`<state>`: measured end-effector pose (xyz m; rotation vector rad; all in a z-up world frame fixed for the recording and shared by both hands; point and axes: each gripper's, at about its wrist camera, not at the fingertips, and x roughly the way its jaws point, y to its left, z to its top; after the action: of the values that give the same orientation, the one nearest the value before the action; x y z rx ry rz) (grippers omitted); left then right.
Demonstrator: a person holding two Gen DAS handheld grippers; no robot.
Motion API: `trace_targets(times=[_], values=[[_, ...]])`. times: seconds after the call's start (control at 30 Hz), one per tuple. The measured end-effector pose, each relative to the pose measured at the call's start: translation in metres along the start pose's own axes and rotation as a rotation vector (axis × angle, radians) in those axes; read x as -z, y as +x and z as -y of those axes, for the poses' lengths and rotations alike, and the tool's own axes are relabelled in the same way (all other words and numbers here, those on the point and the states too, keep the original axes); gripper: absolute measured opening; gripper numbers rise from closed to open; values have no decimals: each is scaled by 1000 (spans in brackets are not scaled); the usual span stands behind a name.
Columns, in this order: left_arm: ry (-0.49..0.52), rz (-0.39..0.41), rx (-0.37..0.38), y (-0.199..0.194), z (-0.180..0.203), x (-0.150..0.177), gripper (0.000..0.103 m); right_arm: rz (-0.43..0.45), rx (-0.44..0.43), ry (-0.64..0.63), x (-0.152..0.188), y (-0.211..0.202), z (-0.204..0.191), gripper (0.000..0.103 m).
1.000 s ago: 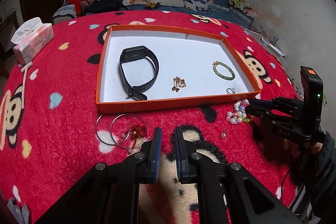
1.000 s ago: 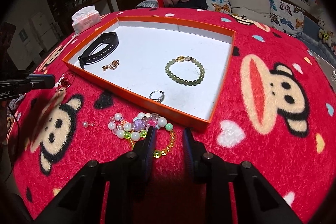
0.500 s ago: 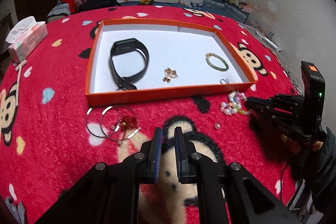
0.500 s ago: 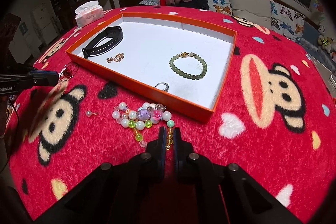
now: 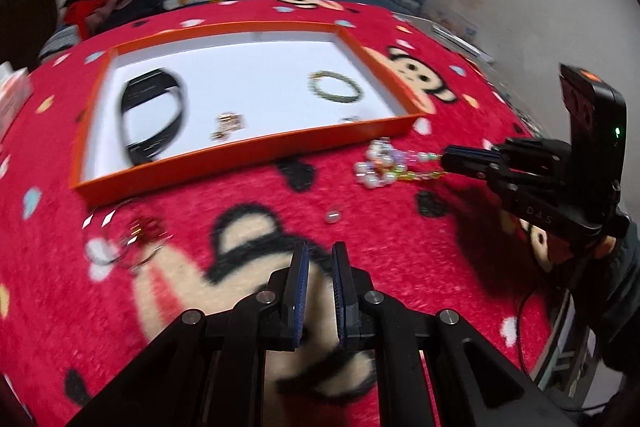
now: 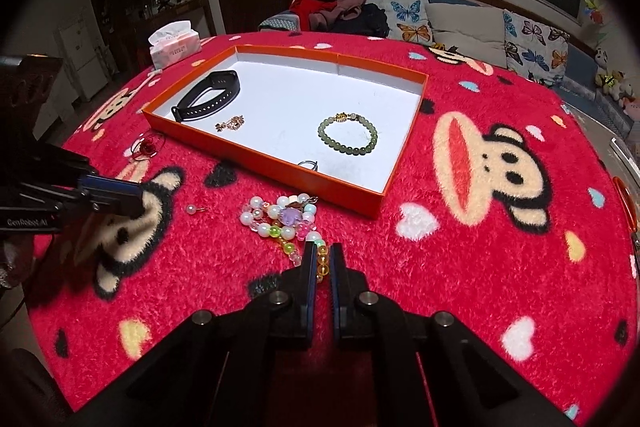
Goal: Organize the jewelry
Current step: 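Lift the bead bracelet with the right gripper while the left moves toward the red tassel earring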
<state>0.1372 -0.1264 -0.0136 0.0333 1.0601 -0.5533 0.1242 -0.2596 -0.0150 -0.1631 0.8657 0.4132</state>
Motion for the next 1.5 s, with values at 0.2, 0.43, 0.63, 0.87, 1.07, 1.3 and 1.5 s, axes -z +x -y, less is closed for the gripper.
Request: trace_targets(times=[0.2, 0.43, 0.63, 0.87, 1.07, 1.3, 1.5], values=[[53, -41, 3, 26, 7, -11, 13, 10, -3, -5, 0, -5, -1, 8], [42, -52, 13, 34, -1, -14, 14, 7, 1, 8, 2, -3, 4, 8], [67, -42, 3, 37, 1, -17, 14, 10, -3, 12, 2, -3, 4, 8], [114, -48, -17, 40, 6, -21, 14, 13, -3, 6, 1, -4, 2, 8], [131, -34, -23, 40, 9, -20, 17, 14, -6, 6, 0, -5, 2, 8], [178, -6, -70, 42, 17, -16, 17, 14, -5, 8, 0, -5, 2, 8], [198, 14, -101, 41, 21, -13, 11, 21, -3, 9, -2, -7, 1, 8]])
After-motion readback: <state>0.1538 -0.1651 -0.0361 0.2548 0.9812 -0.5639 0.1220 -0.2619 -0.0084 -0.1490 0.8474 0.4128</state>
